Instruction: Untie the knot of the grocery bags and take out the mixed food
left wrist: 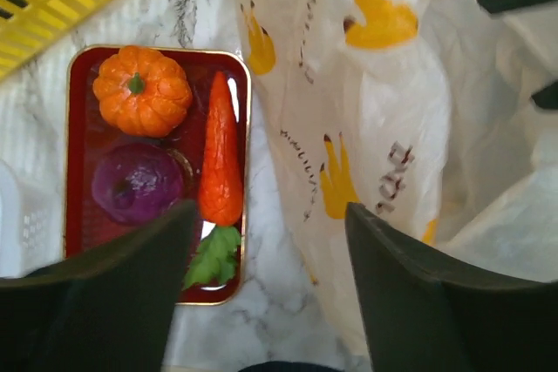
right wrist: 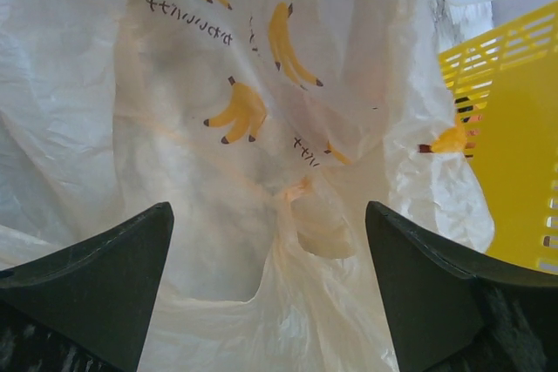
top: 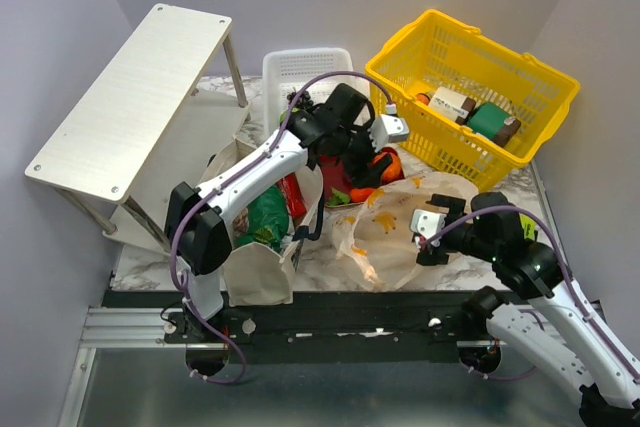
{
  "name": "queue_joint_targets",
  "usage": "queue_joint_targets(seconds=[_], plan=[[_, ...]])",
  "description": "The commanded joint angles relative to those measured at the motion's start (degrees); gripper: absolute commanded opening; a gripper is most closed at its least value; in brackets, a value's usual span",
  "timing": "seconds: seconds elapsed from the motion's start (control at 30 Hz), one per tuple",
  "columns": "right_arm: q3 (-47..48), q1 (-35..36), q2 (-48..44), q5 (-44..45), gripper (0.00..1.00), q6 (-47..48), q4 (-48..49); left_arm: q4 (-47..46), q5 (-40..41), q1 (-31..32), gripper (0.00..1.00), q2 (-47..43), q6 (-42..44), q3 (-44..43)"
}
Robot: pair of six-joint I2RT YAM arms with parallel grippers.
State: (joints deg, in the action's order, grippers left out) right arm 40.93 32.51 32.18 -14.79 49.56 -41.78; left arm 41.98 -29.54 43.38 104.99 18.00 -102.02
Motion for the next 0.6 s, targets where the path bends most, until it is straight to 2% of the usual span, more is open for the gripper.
queue_joint_targets(seconds=[0.0, 0.03, 0.07, 0.13, 0.3, 0.33, 0.43, 0.47, 0.57], plan=[[-1.99, -0.34, -2.03, -2.26, 0.98, 3.17, -5.23, 6.62, -2.80, 2.32, 0.59, -3.65, 5.46, 2.17], [-2.60, -0.43, -2.65, -2.09, 0.97, 3.87, -5.68, 7.06, -3.33, 2.59, 0.38, -3.83, 5.73, 2.70], [-3.82, -0.35, -3.18, -1.74, 0.97, 4.31, -6.29, 6.98, -3.77, 2.94, 0.23, -4.00, 5.73, 3.14], [-4.71, -0.34, -4.84, -0.86, 0.97, 4.23, -6.82, 6.37, -4.21, 3.21, 0.00, -4.62, 5.03, 4.02], [-4.54, -0.34, -6.43, 0.63, 0.95, 4.22, -11.12, 5.93, -4.74, 3.29, 0.00, -5.93, 3.63, 1.83], [-5.06, -0.34, -7.04, 0.55, 1.00, 5.27, -12.17, 5.14, -5.17, 3.21, 0.00, -6.46, 3.19, 1.47], [-8.12, -0.34, -13.35, 1.33, 1.00, 12.30, -16.05, 3.39, -8.51, 3.29, 0.00, -8.83, 1.96, 0.24], [-9.71, -0.34, -18.77, 2.21, 1.00, 17.27, -17.01, 2.85, -9.47, 3.29, 0.00, -9.45, 1.78, 0.15], [-14.98, -0.34, -27.41, 5.64, 1.00, 25.56, -18.95, 1.53, -9.75, 3.29, 0.00, -11.91, 2.04, 0.59]])
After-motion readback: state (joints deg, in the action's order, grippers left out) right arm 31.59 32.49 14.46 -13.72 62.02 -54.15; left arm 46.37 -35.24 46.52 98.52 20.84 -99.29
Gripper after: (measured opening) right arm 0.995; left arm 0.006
